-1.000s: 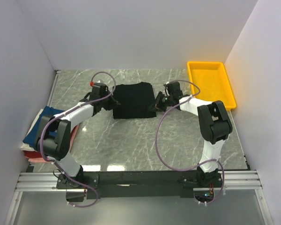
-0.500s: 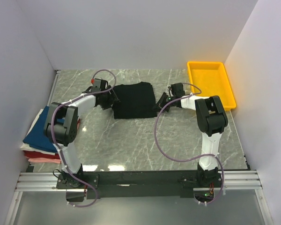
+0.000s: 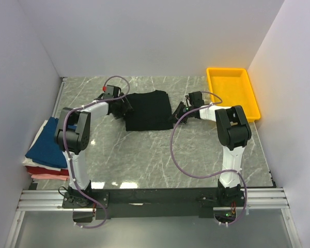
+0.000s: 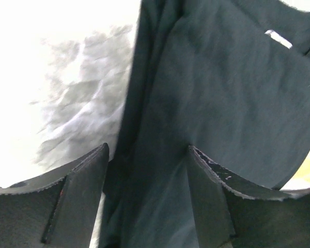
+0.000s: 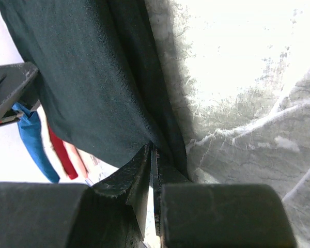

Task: Fold and stack the t-shirts
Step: Fold the tshirt, then neatly place the folded tshirt to the corner

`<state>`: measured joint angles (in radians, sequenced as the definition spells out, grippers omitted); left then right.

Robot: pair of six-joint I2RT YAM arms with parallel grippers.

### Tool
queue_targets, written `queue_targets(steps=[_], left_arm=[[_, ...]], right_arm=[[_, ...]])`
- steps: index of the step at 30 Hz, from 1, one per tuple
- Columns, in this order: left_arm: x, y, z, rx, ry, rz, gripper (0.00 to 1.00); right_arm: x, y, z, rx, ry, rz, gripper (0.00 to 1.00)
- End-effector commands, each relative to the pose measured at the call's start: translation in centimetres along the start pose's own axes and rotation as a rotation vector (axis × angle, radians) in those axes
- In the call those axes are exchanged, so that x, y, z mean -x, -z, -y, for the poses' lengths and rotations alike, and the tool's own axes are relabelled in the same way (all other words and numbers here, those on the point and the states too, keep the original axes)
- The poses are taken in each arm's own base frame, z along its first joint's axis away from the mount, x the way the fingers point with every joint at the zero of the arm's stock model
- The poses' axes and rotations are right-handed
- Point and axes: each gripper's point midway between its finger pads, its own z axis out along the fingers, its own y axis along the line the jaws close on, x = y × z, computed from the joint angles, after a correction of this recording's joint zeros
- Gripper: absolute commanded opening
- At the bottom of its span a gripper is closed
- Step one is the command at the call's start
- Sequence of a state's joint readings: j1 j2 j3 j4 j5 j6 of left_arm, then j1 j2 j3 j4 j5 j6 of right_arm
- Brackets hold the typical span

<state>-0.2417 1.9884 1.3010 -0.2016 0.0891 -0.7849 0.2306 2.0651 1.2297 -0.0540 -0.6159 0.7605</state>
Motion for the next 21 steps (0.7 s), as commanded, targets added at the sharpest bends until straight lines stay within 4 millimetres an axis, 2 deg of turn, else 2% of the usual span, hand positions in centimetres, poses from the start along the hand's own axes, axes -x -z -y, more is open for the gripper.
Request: queue_targets(steps=[1, 2, 4, 5, 7, 8, 9, 11, 13, 15, 16, 18, 19, 21], left_arm=[[-3.4, -2.5, -1.7, 0.093, 0.022, -0.058, 0.68], [-4.4, -3.0, -1.7, 0.110, 0.017, -0.075, 0.65], [-5.2, -3.6, -1.4, 0.132, 0.030, -0.078, 0.59], [-5.7, -3.7, -1.4, 0.145, 0.055, -0.089, 0.42], [-5.9, -3.7, -1.8, 0.203, 0.079, -0.092, 0.19], [-5.6, -3.7, -2.0, 0.229, 0.116, -0.073, 0.02], [-5.6, -3.2, -2.3, 0.258, 0.138, -0.074, 0.01], [-4.4, -1.9, -1.5, 0.251, 0.195, -0.027, 0.01], [-3.4, -0.5, -1.7, 0.290, 0.249, 0.013, 0.01], [-0.8, 1.6, -0.9, 0.289, 0.337, 0.084, 0.01], [-1.0, 2.8, -1.9, 0.354, 0.361, 0.072, 0.01], [1.9, 4.8, -1.7, 0.373, 0.454, 0.136, 0.01], [2.4, 6.0, -2.8, 0.415, 0.480, 0.130, 0.01], [4.1, 7.4, -3.0, 0.421, 0.528, 0.153, 0.01]], right_arm=[[1.4, 1.4, -1.2, 0.007, 0.036, 0.055, 0.13], [1.3, 1.6, -1.7, 0.018, 0.037, 0.059, 0.13], [1.2, 2.4, -3.2, 0.044, 0.055, 0.070, 0.13], [1.0, 2.6, -3.8, 0.050, 0.064, 0.072, 0.13], [0.5, 3.5, -5.1, 0.068, 0.085, 0.081, 0.13], [0.3, 3.9, -5.6, 0.076, 0.090, 0.084, 0.13], [-0.3, 4.1, -5.7, 0.081, 0.086, 0.082, 0.13], [-0.6, 5.8, -7.1, 0.105, 0.110, 0.116, 0.13], [-1.4, 7.3, -7.8, 0.112, 0.129, 0.142, 0.13], [-2.3, 8.1, -7.5, 0.112, 0.125, 0.151, 0.13], [-2.6, 9.1, -8.4, 0.135, 0.143, 0.169, 0.13], [-3.6, 10.0, -9.0, 0.152, 0.165, 0.169, 0.13], [-4.1, 10.2, -9.3, 0.157, 0.180, 0.161, 0.13], [-5.0, 10.9, -9.7, 0.168, 0.200, 0.154, 0.13]])
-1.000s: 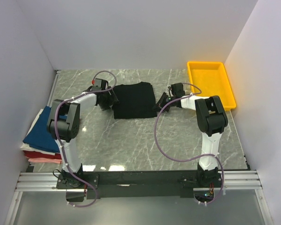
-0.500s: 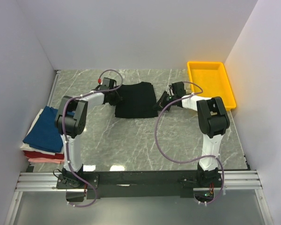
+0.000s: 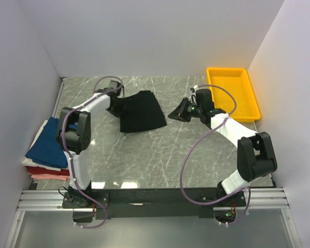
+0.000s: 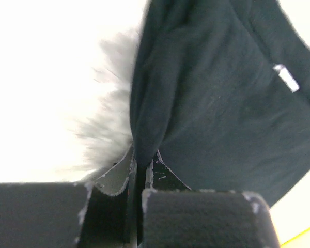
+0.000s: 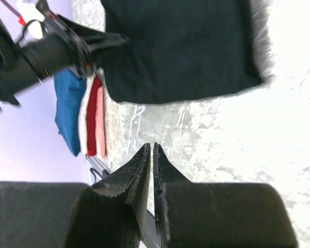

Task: Fold and stack the t-shirts
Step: Neatly place the folded tshirt to the corner

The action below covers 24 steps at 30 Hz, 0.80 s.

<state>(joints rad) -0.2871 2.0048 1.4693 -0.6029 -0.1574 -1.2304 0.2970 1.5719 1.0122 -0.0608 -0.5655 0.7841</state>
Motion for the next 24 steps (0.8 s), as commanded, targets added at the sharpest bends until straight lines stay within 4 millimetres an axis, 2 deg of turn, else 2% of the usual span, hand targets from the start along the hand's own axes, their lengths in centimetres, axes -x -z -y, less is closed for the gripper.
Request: queue_targets(steps=[1, 7, 10, 11, 13, 14, 17, 24], left_arm=[[6.7, 5.4, -1.7, 0.079, 0.184, 0.118, 0.01], [12.4, 9.9, -5.6, 0.167, 0.341, 0.194, 0.01], [15.1, 12.2, -7.0, 0.173, 0.384, 0.255, 0.01], [15.3, 12.7, -6.9, 0.160, 0.367, 0.255, 0.01], [17.5, 14.1, -8.1, 0.161, 0.409, 0.283, 0.01], [18.3, 15.0, -8.0, 0.153, 0.405, 0.298, 0.01], [19.8, 16.4, -9.1, 0.172, 0.401, 0.321, 0.01], [22.8, 21.7, -10.1, 0.131, 0.396, 0.404, 0.00]], right_arm=[[-0.6, 1.3, -1.5, 0.033, 0.045, 0.011, 0.13], [-1.5, 2.6, -3.7, 0.076, 0.095, 0.010, 0.13], [-1.6, 2.9, -4.2, 0.085, 0.108, 0.005, 0.13], [-1.7, 2.9, -4.3, 0.087, 0.110, 0.003, 0.13], [-1.7, 2.9, -4.5, 0.091, 0.109, 0.001, 0.13], [-1.8, 3.0, -4.7, 0.096, 0.111, 0.000, 0.13], [-1.7, 3.1, -5.3, 0.109, 0.119, 0.000, 0.13], [-1.5, 3.4, -5.9, 0.117, 0.129, 0.001, 0.13]])
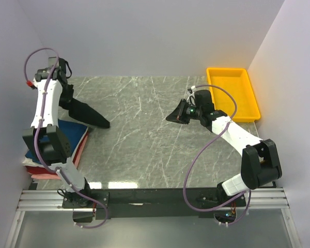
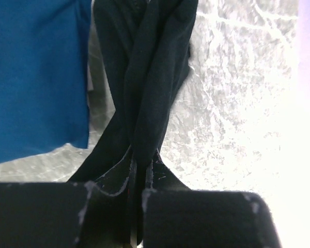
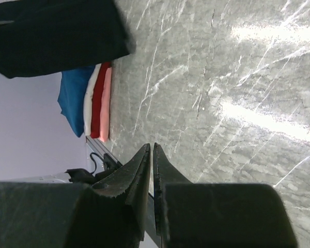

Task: Fold and stack the t-shirts
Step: Neatly place the folded tshirt to the corner

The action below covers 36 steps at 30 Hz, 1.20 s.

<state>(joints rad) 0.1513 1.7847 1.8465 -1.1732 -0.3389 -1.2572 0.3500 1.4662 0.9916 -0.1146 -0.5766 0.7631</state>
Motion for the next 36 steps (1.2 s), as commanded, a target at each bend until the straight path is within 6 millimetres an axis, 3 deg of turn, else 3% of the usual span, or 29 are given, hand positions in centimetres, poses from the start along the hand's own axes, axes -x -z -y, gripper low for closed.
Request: queue_targets(steps=[1, 16, 23, 27, 29, 30, 31, 32, 33, 34, 35, 36], left_arm=[[3.6, 5.2, -0.2, -0.088, -0.002, 0.075, 0.01], [7.7, 11.1, -0.6, -0.224, 0.008, 0.182, 0.00], [9.0, 11.8, -2.8, -0.188, 0.035, 0.248, 0.00], [9.2, 11.4, -5.3, -0.153, 0.055, 0.268, 0.00], [8.6, 10.1, -7.3, -0.110, 0.053, 0.268, 0.00], [9.0, 10.8, -8.6, -0.116, 0.073, 0.288, 0.01], [8.3, 9.3, -10.5, -0.062, 0.060, 0.281, 0.00], [8.3, 9.2, -11.9, -0.035, 0.069, 0.294, 0.01], [8.5, 9.9, -13.9, -0.025, 0.095, 0.320, 0.03], [7.3, 8.4, -16.2, 0.034, 0.081, 0.309, 0.18], [7.2, 8.1, -17.5, 0.050, 0.076, 0.333, 0.38], [7.2, 8.8, -18.9, 0.032, 0.089, 0.362, 0.64]], right_arm=[[1.1, 1.3, -3.1, 0.069, 0.067, 0.035, 0.13], [1.0, 1.2, -3.3, 0.075, 0.073, 0.032, 0.13], [0.7, 1.0, -2.9, 0.074, 0.069, 0.020, 0.13], [0.2, 0.9, -3.0, 0.074, 0.075, 0.007, 0.13], [-0.2, 0.9, -3.0, 0.072, 0.082, -0.001, 0.13], [-0.2, 0.8, -2.9, 0.070, 0.083, -0.001, 0.13], [-0.5, 0.8, -3.0, 0.071, 0.087, -0.007, 0.13], [-0.8, 0.7, -2.9, 0.071, 0.086, -0.014, 0.13], [-1.4, 0.6, -3.2, 0.076, 0.094, -0.027, 0.13], [-1.8, 0.5, -3.2, 0.076, 0.101, -0.036, 0.13], [-2.1, 0.4, -3.3, 0.076, 0.104, -0.045, 0.13], [-2.9, 0.1, -3.5, 0.080, 0.113, -0.064, 0.13]])
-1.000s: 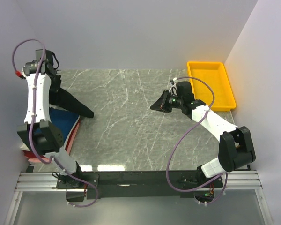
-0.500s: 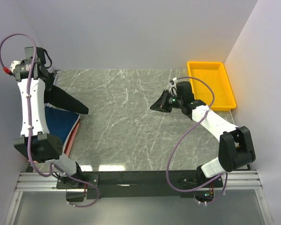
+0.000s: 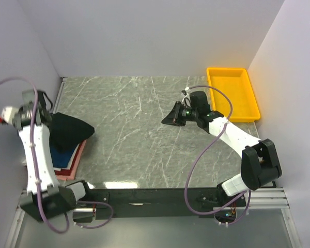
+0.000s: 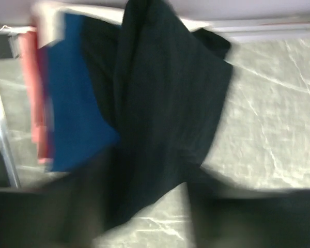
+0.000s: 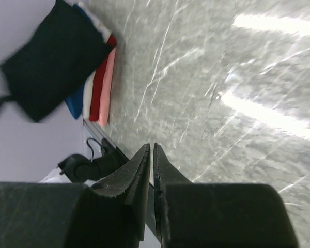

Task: Fold and stack the t-shirts
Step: Neatly place the folded tshirt to the corner

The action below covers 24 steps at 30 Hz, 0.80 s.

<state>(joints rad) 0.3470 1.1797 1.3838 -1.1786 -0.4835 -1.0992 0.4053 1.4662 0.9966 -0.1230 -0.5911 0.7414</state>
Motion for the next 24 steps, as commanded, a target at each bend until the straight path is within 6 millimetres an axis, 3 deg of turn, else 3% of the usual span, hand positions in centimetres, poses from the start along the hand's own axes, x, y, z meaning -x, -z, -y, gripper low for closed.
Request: queue_targets(steps=[1, 4, 9, 18, 24], left_arm=[[0.2, 0.0, -5.0, 0.037, 0.024, 0.107, 0.97], [-0.8, -0.1, -6.4, -0.015, 0.007, 0.119, 0.99], [-1.3, 0.9, -5.3, -0.118, -0.032, 0.084, 1.00], [-2.9, 2.3, -1.5, -0.341, -0.123, -0.012, 0.99], [-7.3, 4.1, 0.8, -0.535, -0.153, -0.138, 0.99]], right_arm=[[-1.1, 0.4, -2.6, 0.058, 0.079, -0.017, 0.14], [-2.3, 0.1, -3.3, 0.058, 0.111, -0.043, 0.19], [-2.5, 0.5, -3.9, 0.055, 0.132, -0.023, 0.35], [-1.8, 1.9, -4.8, 0.051, 0.164, 0.037, 0.54], [-1.3, 3.0, -5.5, 0.050, 0.195, 0.071, 0.69]])
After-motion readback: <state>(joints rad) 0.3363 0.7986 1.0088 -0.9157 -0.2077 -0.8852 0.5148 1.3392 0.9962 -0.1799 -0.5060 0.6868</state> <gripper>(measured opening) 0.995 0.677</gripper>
